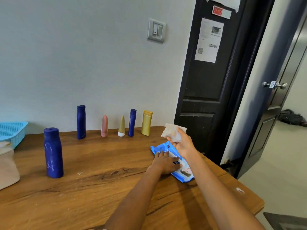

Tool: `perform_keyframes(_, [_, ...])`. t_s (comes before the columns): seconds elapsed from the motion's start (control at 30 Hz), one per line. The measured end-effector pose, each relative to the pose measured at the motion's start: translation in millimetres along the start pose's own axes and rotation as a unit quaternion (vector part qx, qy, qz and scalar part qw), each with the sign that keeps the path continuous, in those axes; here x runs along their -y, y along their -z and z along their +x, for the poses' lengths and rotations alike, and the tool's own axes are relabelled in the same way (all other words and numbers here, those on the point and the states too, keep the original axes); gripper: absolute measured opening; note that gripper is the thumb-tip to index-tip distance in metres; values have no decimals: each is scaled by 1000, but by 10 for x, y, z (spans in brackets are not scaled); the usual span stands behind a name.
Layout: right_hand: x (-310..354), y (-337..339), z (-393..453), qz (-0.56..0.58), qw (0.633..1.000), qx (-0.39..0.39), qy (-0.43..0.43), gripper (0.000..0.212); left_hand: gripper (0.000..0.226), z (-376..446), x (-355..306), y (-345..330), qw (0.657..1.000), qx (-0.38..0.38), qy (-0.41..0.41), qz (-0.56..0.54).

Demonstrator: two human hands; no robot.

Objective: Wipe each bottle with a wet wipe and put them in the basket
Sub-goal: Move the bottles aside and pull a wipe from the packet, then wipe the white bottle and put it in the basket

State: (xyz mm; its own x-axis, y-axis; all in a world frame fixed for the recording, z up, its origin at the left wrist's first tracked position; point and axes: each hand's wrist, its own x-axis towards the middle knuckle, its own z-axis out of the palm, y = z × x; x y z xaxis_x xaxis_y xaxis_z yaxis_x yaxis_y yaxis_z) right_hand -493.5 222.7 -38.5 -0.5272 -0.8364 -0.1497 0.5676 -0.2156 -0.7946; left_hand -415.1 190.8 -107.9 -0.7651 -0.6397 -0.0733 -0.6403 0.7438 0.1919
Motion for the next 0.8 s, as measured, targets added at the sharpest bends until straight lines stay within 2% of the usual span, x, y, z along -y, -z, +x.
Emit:
perform_keyframes(0.1, [-9, -106, -41, -35, 999, 18, -6, 36, 56, -18, -30, -17, 997, -58, -11, -46])
perform_keyframes(0.17, [-23, -178, -77, -57, 998, 32, -2, 35, 57, -49, -24, -22, 987, -97, -5, -125])
perform_keyframes(0.27, [-53, -311, -148, -96, 995, 40, 6, 31, 52, -150, 117, 68, 950, -148, 3, -276])
perform_keyframes(0.33, [-107, -435, -213, -130, 991, 39, 8, 25, 42, -292, 324, 155, 898, -173, 22, -403])
perform_keyframes(0.47, [-297, -724, -406, -161, 985, 56, 22, 17, 23, -772, 712, 486, 763, -231, 87, -598])
perform_keyframes(0.53, [-453, -880, -548, -160, 982, 102, 24, 17, 29, -1095, 867, 627, 694, -234, 92, -675])
perform_keyframes(0.6, [-634, -1044, -734, -175, 974, 140, 25, 20, 32, -1455, 1023, 685, 652, -243, 68, -715])
perform_keyframes(0.63, [-735, -1126, -829, -179, 971, 155, 23, 20, 30, -1640, 1103, 703, 651, -250, 65, -714])
perform_keyframes(0.73, [-1011, -1346, -1062, -146, 973, 178, 5, 17, 34, -2135, 1345, 718, 690, -263, 114, -664])
perform_keyframes(0.8, [-1181, -1484, -1223, -105, 973, 203, -16, 20, 28, -2451, 1514, 700, 709, -311, 136, -619])
